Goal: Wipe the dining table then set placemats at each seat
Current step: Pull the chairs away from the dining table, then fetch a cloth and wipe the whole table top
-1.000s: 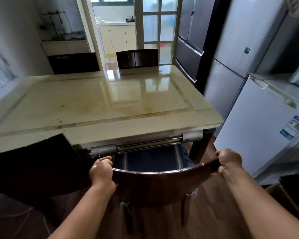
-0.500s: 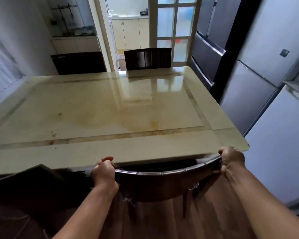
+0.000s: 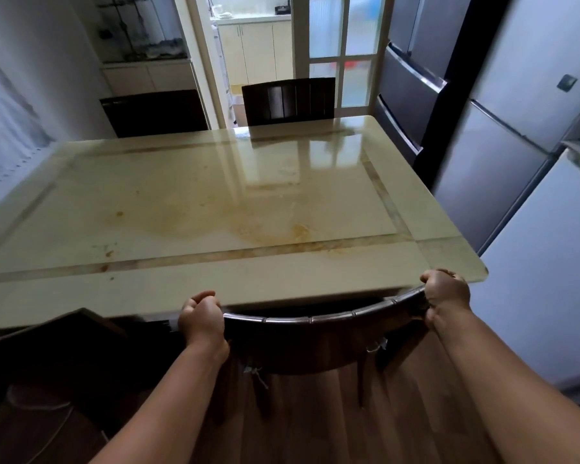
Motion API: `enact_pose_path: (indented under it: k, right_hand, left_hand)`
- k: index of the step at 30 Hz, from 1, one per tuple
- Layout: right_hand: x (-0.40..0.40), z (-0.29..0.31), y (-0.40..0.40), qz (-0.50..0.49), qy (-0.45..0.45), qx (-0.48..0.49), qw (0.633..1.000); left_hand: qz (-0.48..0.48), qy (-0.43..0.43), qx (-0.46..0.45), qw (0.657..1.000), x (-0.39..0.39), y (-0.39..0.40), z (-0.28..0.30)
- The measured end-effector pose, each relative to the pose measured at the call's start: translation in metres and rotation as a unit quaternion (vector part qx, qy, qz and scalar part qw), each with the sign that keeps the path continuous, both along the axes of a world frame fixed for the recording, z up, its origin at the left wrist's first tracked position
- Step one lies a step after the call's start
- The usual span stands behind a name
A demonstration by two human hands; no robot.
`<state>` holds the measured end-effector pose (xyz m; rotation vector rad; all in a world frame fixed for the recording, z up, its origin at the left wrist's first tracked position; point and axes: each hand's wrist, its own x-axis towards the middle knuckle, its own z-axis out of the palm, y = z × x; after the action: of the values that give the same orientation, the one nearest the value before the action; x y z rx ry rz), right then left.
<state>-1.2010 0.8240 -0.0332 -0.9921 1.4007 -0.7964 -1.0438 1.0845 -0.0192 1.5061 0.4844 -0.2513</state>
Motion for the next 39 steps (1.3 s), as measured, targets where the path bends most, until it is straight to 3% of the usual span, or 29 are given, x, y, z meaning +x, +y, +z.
enact_pose_path:
  k: [3, 6, 8, 10, 13, 18, 29, 34, 39]
  right_hand:
    - [-0.004, -0.001, 0.017, 0.028, -0.040, -0.029, 0.998]
    - [-0.011, 0.003, 0.053, 0.070, -0.022, -0.072, 0.995]
    - [-0.015, 0.005, 0.081, 0.122, -0.021, -0.075, 0.989]
    - [-0.025, 0.011, 0.115, 0.157, -0.025, -0.088, 0.983]
    - [-0.047, 0.027, 0.161, 0.149, -0.052, -0.103, 0.982]
    - [-0.115, 0.053, 0.208, 0.062, -0.053, -0.156, 0.984]
    - [-0.334, 0.069, 0.227, -0.205, 0.005, -0.209, 0.956]
    - [-0.437, 0.061, 0.234, -0.309, 0.017, -0.192, 0.931]
    - [-0.533, 0.053, 0.233, -0.385, 0.030, -0.162, 0.908]
  left_hand:
    - [-0.010, -0.011, 0.027, 1.000, -0.008, 0.004, -0.005]
    - [-0.055, -0.011, 0.105, 0.993, -0.030, 0.006, -0.003]
    - [-0.087, -0.011, 0.105, 0.991, -0.050, 0.008, 0.004]
    - [-0.154, -0.012, 0.042, 0.987, -0.077, 0.014, 0.013]
    - [-0.287, -0.030, -0.065, 0.955, -0.124, 0.021, 0.028]
    - [-0.416, -0.097, -0.118, 0.897, -0.200, 0.027, 0.048]
    - [-0.613, -0.059, -0.158, 0.772, -0.391, -0.008, 0.063]
    - [-0.717, -0.081, -0.133, 0.680, -0.483, -0.029, 0.056]
    - [-0.779, -0.095, -0.104, 0.610, -0.587, -0.055, 0.051]
